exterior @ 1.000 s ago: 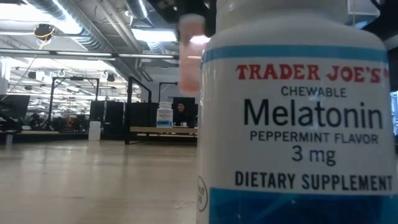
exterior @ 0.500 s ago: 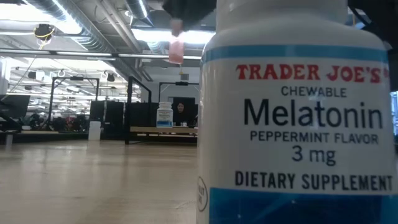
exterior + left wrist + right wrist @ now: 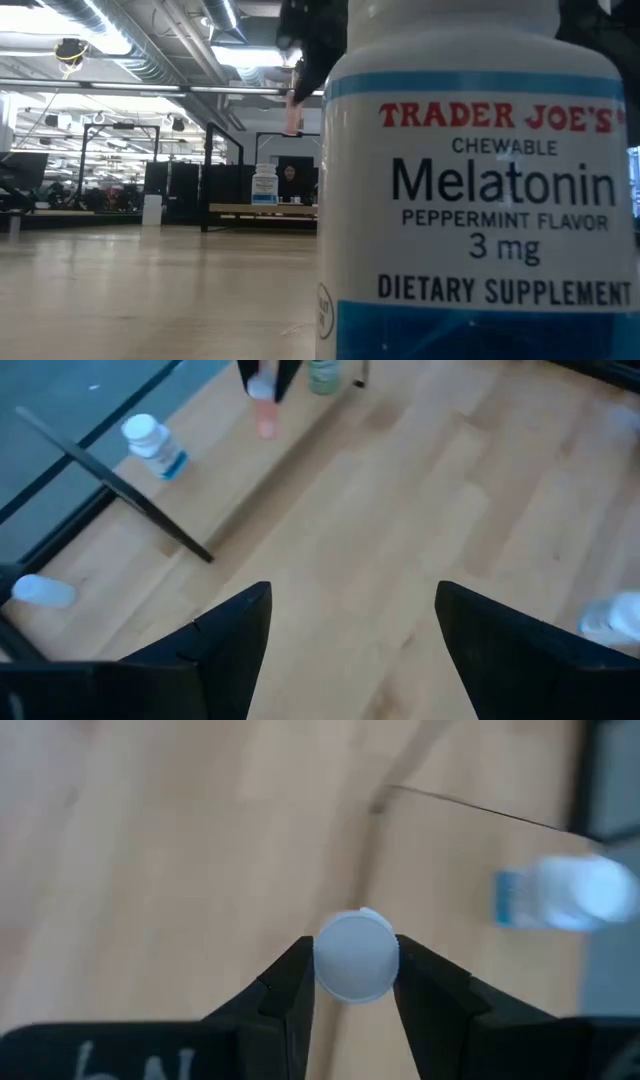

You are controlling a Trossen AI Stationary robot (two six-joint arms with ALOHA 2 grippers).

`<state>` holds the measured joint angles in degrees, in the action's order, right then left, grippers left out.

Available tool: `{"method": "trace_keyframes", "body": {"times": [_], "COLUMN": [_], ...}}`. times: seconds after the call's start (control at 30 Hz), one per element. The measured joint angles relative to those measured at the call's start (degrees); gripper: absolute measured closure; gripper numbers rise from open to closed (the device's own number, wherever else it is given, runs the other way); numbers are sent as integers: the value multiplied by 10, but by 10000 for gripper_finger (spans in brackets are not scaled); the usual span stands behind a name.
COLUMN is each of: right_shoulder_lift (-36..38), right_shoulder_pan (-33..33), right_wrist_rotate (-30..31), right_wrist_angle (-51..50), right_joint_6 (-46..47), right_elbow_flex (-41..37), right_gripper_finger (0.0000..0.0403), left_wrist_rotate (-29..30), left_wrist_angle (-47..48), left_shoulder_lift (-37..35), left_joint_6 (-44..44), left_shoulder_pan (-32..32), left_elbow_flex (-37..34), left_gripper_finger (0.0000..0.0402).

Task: Pick and place medicine bottles onto shelf by color
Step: Put the right pink pill bottle on the shelf

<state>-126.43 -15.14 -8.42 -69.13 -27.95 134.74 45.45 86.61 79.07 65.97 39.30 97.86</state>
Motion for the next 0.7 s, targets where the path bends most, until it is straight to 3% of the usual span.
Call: {"method": "trace_keyframes", "body": {"times": [0.3, 0.7], "right_shoulder_lift": [-5, -60], "right_shoulder_pan": [-104, -157], "right_wrist_rotate": [20, 33], "right_wrist_angle": [4, -4], "right_joint_6": [84, 153], "right_elbow_flex": [0, -1], "right_gripper_finger": [279, 279], "left_wrist_rotate": [0, -3], "left_wrist_angle": [0, 0], "left_shoulder_lift": [0, 0], "left_joint_6": [-20, -35], "left_shoulder_pan": [-94, -126], "left_elbow_flex": [0, 0], "left_gripper_finger": [126, 126]}}
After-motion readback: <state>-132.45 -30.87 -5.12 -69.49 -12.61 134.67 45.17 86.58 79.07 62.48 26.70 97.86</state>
